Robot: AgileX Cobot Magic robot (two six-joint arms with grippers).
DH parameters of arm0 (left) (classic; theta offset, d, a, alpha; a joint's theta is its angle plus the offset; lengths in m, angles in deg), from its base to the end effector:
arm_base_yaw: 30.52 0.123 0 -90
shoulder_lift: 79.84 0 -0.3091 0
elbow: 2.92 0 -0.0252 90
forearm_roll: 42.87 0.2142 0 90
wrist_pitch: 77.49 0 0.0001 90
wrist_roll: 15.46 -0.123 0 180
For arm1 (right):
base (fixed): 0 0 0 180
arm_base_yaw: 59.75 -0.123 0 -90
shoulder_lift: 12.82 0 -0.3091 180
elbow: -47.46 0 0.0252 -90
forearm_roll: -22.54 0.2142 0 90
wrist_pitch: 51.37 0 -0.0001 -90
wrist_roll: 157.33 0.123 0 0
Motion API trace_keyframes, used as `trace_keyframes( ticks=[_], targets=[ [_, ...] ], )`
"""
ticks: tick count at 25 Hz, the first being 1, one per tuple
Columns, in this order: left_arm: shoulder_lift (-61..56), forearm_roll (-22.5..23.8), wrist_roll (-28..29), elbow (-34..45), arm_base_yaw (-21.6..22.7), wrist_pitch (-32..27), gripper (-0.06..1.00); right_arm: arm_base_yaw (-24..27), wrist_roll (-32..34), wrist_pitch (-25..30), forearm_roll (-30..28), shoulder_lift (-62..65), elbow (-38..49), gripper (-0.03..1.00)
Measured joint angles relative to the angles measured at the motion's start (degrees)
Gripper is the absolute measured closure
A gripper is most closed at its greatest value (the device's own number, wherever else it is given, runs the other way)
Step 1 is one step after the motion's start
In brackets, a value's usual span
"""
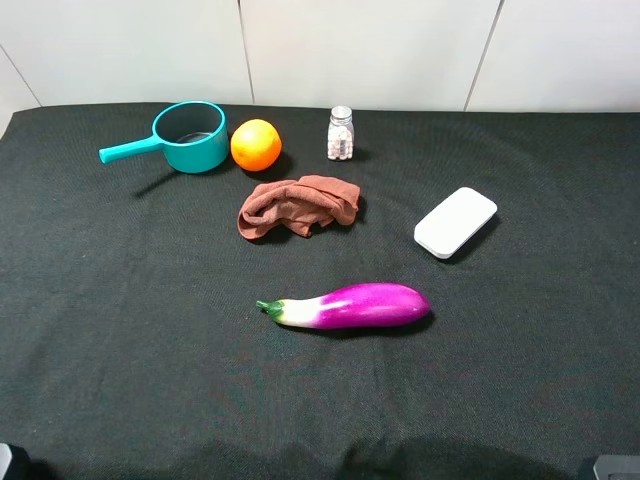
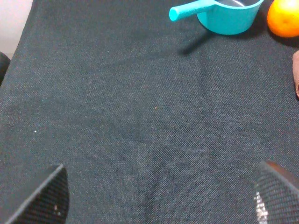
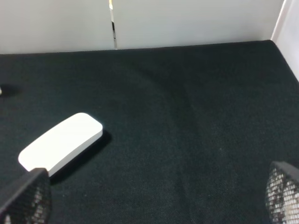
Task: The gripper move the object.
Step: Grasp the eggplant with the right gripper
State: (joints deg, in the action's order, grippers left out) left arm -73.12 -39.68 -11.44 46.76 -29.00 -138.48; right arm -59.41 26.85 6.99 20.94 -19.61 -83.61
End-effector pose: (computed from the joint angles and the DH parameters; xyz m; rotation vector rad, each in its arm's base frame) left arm -0.0336 0.0051 0.2422 -0.1016 2.0453 0.0395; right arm -0.0319 -0.0027 0.2508 0.0793 1.9892 0.0101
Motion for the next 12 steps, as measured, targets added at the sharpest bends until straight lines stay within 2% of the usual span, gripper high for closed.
trace_keyframes(
  ticks=[12],
  targets=[
    [0.0,0.0,0.0,0.0,0.0,0.0,0.11,0.0,0.05,0.07,1.6,0.0,0.0,0.27]
  ],
)
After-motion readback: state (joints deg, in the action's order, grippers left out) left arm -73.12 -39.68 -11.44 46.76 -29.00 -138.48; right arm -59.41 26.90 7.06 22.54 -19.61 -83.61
